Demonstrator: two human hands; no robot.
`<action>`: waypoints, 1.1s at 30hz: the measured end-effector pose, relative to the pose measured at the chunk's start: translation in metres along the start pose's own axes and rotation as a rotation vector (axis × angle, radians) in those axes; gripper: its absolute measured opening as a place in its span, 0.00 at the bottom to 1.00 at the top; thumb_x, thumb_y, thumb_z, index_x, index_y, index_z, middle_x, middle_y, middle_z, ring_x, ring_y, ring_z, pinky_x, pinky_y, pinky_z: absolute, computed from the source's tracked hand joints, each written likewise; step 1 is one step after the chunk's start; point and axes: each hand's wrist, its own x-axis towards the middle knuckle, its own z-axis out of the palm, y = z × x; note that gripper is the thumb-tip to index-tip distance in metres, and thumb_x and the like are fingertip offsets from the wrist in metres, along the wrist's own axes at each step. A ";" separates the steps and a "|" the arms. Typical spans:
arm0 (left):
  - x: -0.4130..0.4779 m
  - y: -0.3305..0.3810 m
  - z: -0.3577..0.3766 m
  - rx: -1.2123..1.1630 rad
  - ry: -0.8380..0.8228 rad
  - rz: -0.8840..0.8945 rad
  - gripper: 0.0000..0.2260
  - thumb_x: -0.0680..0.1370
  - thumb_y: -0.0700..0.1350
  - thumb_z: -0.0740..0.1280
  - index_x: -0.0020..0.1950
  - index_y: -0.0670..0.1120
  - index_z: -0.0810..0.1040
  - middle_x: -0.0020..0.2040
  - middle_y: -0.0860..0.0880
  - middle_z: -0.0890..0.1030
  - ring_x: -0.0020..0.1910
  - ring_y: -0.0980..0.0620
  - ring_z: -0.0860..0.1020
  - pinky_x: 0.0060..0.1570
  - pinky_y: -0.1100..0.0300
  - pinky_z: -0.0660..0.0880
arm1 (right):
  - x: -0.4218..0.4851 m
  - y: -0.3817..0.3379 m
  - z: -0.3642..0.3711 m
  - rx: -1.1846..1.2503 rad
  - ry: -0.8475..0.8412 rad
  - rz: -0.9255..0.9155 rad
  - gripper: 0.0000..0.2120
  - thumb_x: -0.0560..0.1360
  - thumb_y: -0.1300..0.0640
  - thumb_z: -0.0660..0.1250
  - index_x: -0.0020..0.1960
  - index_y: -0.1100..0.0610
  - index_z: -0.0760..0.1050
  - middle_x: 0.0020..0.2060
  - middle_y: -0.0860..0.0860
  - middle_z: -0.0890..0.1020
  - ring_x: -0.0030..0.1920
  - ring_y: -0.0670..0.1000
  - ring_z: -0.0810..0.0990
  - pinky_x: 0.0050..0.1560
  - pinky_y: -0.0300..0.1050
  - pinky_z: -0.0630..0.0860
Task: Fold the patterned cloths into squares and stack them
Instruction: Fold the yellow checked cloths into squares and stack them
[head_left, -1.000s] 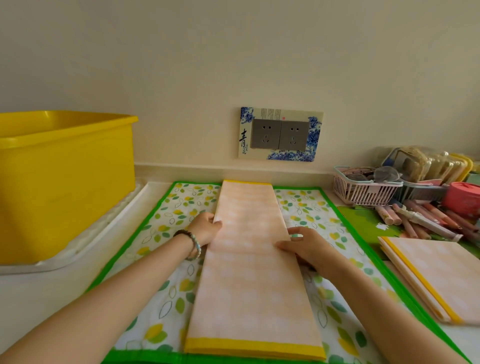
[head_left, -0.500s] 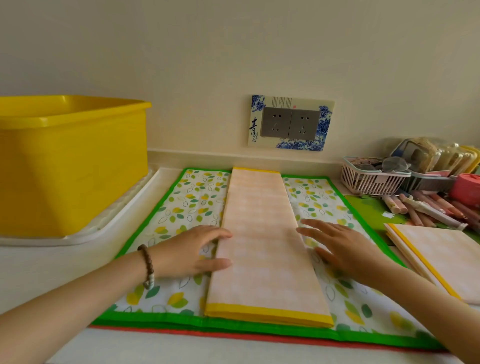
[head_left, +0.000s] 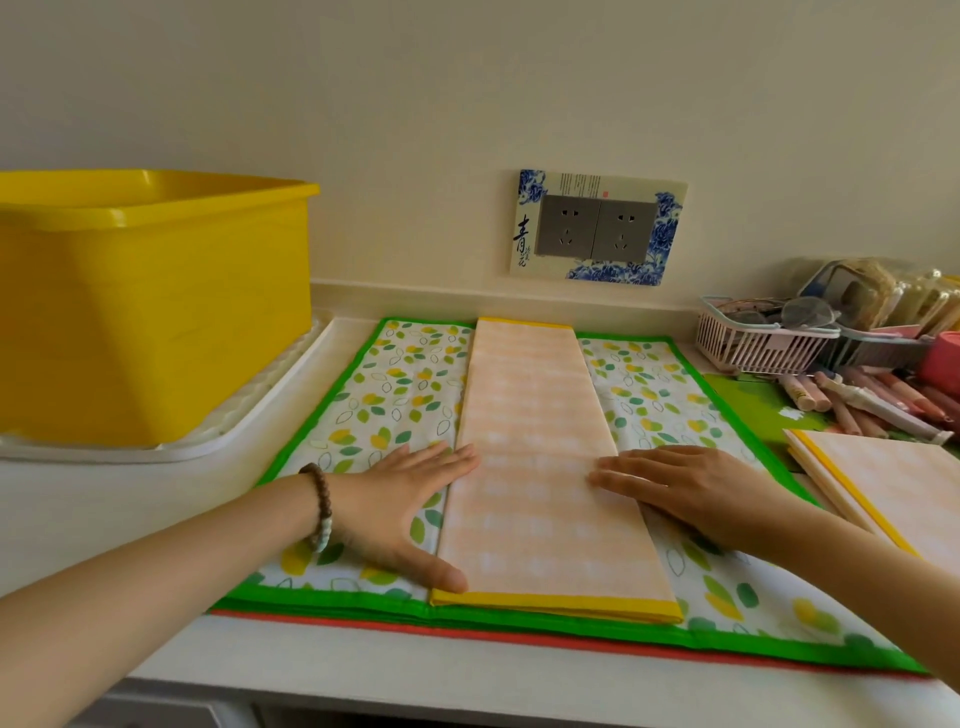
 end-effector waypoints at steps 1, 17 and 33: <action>0.000 -0.001 0.000 0.004 -0.009 0.003 0.58 0.52 0.82 0.51 0.73 0.59 0.31 0.71 0.64 0.28 0.69 0.61 0.28 0.68 0.56 0.30 | -0.001 0.001 0.000 0.012 0.005 -0.011 0.26 0.73 0.57 0.64 0.71 0.51 0.64 0.64 0.50 0.77 0.58 0.49 0.80 0.54 0.42 0.78; 0.015 -0.011 -0.001 -0.525 0.273 0.017 0.19 0.82 0.56 0.49 0.71 0.55 0.65 0.70 0.61 0.64 0.67 0.67 0.58 0.62 0.79 0.53 | 0.020 -0.006 0.010 0.285 0.103 0.230 0.22 0.70 0.60 0.70 0.63 0.46 0.76 0.57 0.44 0.81 0.54 0.45 0.81 0.52 0.34 0.74; 0.069 -0.017 -0.017 -0.670 0.694 -0.193 0.06 0.75 0.46 0.68 0.38 0.53 0.77 0.35 0.55 0.80 0.36 0.59 0.76 0.38 0.68 0.69 | 0.064 0.012 0.014 0.921 0.212 1.103 0.02 0.78 0.58 0.63 0.46 0.54 0.74 0.37 0.57 0.82 0.29 0.50 0.77 0.23 0.37 0.71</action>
